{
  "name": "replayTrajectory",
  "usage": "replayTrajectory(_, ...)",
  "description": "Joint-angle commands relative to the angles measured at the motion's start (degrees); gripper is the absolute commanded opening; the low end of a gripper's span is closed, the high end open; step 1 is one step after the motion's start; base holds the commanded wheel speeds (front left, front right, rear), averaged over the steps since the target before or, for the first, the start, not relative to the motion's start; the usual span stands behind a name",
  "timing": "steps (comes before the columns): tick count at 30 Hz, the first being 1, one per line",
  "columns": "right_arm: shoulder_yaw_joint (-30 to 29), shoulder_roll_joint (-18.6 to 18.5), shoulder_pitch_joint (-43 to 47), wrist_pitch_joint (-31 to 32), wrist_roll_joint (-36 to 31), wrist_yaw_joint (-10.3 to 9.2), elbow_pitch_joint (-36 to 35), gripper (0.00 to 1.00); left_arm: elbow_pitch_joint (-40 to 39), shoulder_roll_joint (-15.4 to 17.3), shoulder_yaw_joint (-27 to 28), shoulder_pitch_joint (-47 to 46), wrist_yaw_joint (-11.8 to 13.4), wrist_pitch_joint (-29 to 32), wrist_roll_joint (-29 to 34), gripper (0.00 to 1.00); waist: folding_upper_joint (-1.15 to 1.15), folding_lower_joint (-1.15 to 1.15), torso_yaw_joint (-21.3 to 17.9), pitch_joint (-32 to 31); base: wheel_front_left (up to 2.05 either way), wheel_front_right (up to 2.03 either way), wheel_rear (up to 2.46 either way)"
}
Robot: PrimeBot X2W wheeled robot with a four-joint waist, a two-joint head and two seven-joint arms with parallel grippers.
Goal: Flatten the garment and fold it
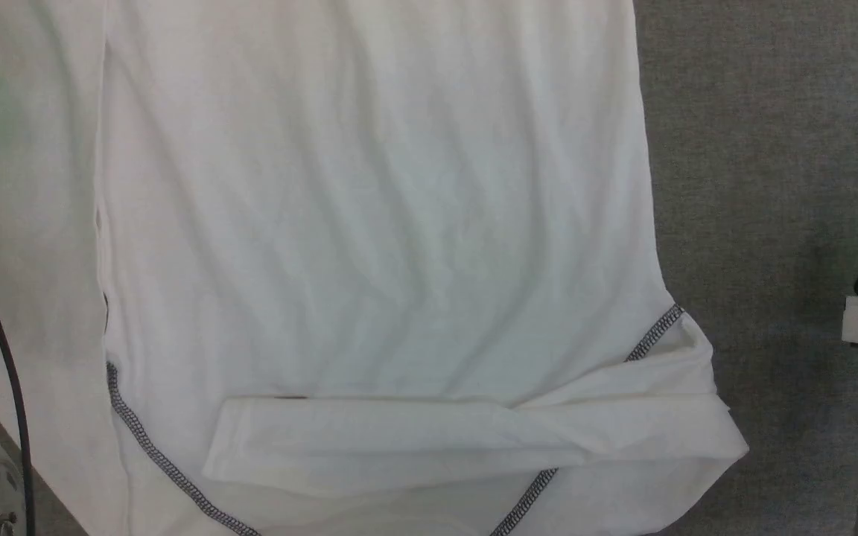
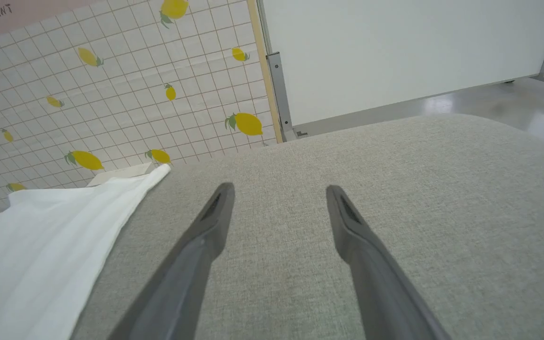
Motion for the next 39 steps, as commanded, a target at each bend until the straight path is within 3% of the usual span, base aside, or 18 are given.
replayTrajectory(1, 0.2, 0.0, -0.1, 0.2, -0.4, -0.08, 0.2, 1.00, 0.5, -0.5, 1.8, 1.0, 0.5, -3.0, -0.9, 0.00, 0.00, -0.01, 0.7, -3.1, 0.00, 0.00, 0.00)
replayTrajectory(6, 0.5, 0.0, 0.7, 0.3, -0.4, -0.08, 1.8, 1.00, 1.8, 0.6, 8.2, 4.2, 0.3, -14.0, -2.1, 0.00, 0.00, -0.01, 1.5, -9.5, 0.00, 0.00, 0.00)
replayTrajectory(12, -0.3, 0.0, 3.2, 0.4, 0.1, -0.08, 3.9, 1.00, 4.4, 3.3, 12.9, 11.5, 0.0, -20.8, -1.5, 0.00, 0.00, -0.01, 3.7, -17.6, 0.00, 0.00, 0.00)
replayTrajectory(21, -1.4, 0.0, 7.6, 1.2, 1.3, -0.08, 4.9, 1.00, 4.2, 5.1, 19.6, 20.7, -1.4, -25.7, -3.8, 0.00, 0.00, -0.01, 5.6, -25.8, 0.00, 0.00, 0.00)
replayTrajectory(26, -1.1, 0.0, 8.7, 1.1, 1.9, -0.08, 5.5, 1.00, 2.0, 6.9, 22.1, 24.9, -5.2, -25.9, -6.0, 0.00, 0.00, -0.01, 5.4, -28.7, 0.00, 0.00, 0.00)
replayTrajectory(29, -0.8, 0.0, 9.6, 1.1, 2.2, -0.08, 6.0, 1.00, -1.6, 6.8, 21.5, 26.2, -7.7, -24.5, -7.9, 0.00, 0.00, -0.01, 5.5, -30.3, 0.00, 0.00, 0.00)
replayTrajectory(30, -0.6, 0.0, 10.1, 0.9, 2.7, -0.08, 6.3, 1.00, -6.4, 5.6, 18.9, 26.8, -9.1, -22.6, -9.4, 0.00, 0.00, -0.01, 5.4, -31.1, 0.00, 0.00, 0.00)
replayTrajectory(39, 0.2, 0.0, 10.4, 0.4, 3.5, -0.08, 6.9, 1.00, -22.0, -2.9, 2.9, 27.0, -10.4, -18.2, -11.6, 0.00, 0.00, -0.01, 4.3, -31.4, 0.00, 0.00, 0.00)
